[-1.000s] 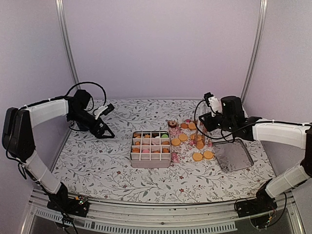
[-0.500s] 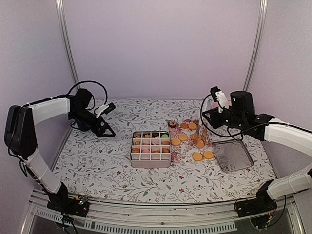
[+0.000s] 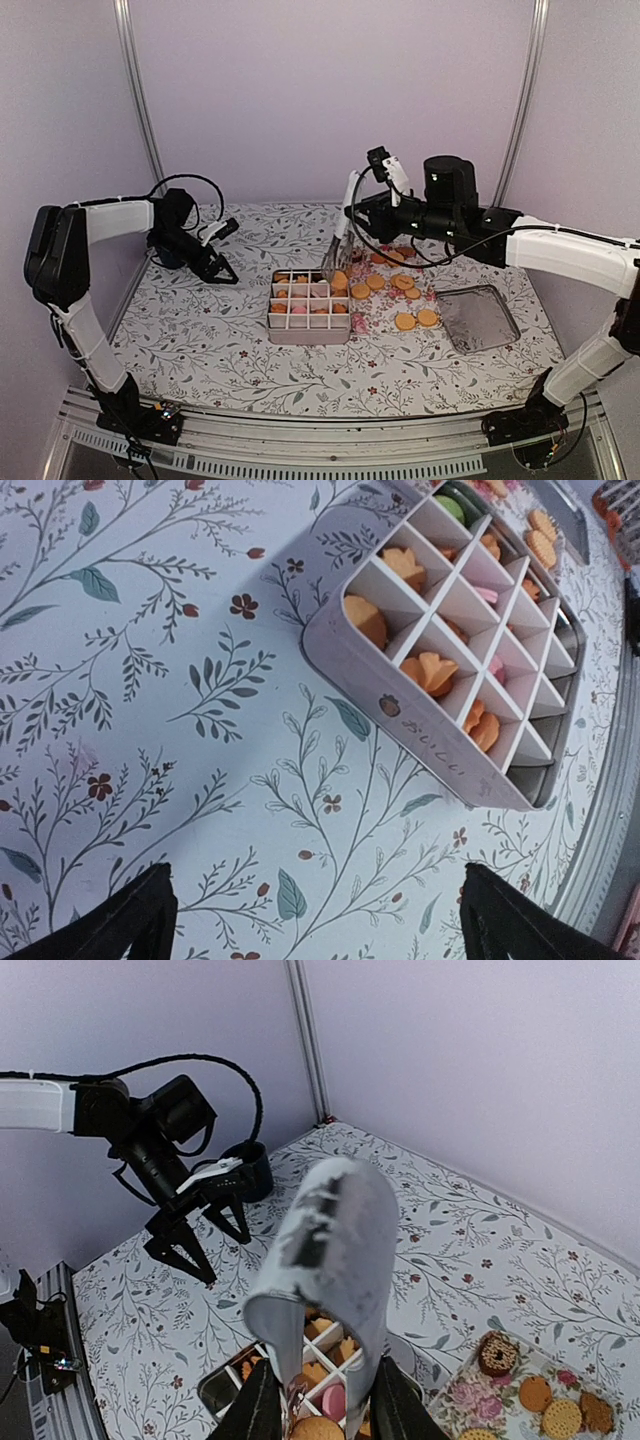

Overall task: Pack the cookies
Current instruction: Place the fake cookies in the empty pocket of the box.

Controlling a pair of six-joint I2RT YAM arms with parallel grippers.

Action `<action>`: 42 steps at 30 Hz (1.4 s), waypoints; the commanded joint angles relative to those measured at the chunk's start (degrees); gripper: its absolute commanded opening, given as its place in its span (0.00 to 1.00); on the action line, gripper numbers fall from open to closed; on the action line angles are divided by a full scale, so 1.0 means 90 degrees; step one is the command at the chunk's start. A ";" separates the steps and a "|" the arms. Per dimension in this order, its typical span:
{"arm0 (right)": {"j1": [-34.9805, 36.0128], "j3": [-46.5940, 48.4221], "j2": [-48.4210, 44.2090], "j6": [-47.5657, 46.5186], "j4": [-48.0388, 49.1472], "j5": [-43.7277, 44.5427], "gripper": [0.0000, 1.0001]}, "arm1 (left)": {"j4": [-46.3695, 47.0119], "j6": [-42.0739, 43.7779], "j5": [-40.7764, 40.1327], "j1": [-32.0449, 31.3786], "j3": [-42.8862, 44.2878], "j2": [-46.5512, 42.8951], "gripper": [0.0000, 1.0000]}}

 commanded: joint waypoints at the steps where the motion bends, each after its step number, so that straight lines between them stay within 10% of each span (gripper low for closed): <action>1: 0.0483 0.0748 0.0641 -0.0214 0.0552 -0.0346 0.05 | -0.0028 -0.0031 0.0086 0.0062 0.0214 0.0079 0.99; 42: 0.1856 0.1520 0.2576 -0.0878 0.1604 0.0169 0.27 | 0.0022 -0.0087 0.0008 0.0072 -0.0538 -0.0781 0.99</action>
